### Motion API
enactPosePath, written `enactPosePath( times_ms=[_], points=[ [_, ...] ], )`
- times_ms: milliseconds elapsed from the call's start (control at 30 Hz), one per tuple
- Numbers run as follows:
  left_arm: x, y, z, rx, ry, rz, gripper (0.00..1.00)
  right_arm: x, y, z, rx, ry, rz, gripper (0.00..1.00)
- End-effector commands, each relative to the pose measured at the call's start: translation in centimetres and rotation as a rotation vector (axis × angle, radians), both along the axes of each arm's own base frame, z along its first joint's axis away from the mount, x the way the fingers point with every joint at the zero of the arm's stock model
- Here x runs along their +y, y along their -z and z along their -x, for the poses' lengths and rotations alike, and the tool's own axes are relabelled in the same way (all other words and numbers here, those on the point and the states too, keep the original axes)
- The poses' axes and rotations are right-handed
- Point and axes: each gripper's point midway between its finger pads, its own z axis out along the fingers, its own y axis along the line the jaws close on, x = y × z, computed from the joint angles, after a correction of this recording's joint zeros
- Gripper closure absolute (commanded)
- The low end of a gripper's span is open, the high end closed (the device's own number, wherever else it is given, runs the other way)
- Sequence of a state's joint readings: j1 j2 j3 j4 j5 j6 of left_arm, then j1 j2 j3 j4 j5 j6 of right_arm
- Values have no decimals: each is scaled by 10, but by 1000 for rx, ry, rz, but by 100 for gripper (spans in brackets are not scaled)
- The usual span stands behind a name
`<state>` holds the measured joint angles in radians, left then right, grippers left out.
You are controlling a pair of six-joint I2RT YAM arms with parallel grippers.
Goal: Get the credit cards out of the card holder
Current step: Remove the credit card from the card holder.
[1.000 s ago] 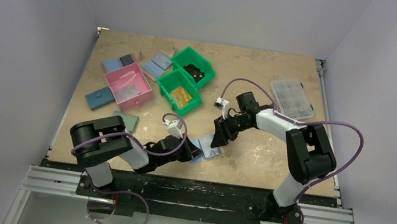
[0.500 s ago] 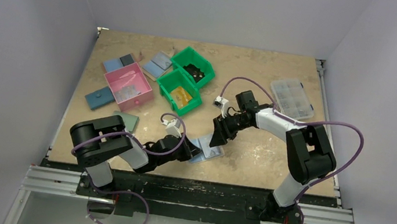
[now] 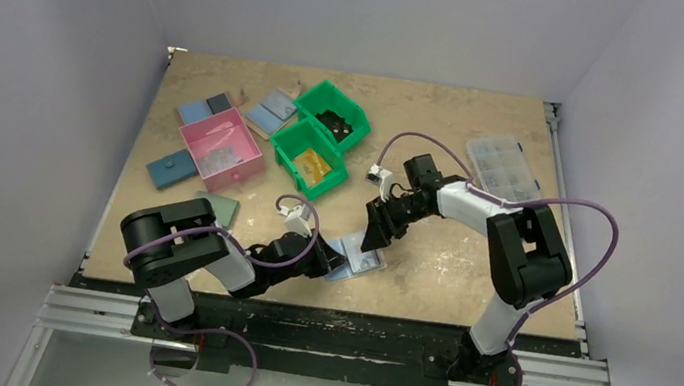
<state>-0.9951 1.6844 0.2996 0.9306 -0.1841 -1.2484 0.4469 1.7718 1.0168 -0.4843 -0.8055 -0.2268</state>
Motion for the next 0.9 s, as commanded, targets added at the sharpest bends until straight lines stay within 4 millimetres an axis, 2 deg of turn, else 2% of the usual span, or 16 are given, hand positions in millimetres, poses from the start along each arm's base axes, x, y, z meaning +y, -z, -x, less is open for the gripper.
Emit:
enactPosePath(
  times_ms=[0,100,333,567,700,867],
  points=[
    [14,18,2,28,-17,-51,96,7,-7,15,22,-88,-51,48],
    [15,18,2,28,-19,-50,98,11,-15,21,37,-121,-98,53],
    [13,16,4,27,1,-19,98,17,-26,32,62,-169,-163,54],
    [8,-4,9,-2,41,106,68,21,-36,34,38,-196,-201,50],
    [6,-11,11,-3,53,164,62,27,-41,36,18,-229,-221,44],
    [8,-22,13,-23,55,240,52,42,-40,45,33,-295,-221,43]
  ],
)
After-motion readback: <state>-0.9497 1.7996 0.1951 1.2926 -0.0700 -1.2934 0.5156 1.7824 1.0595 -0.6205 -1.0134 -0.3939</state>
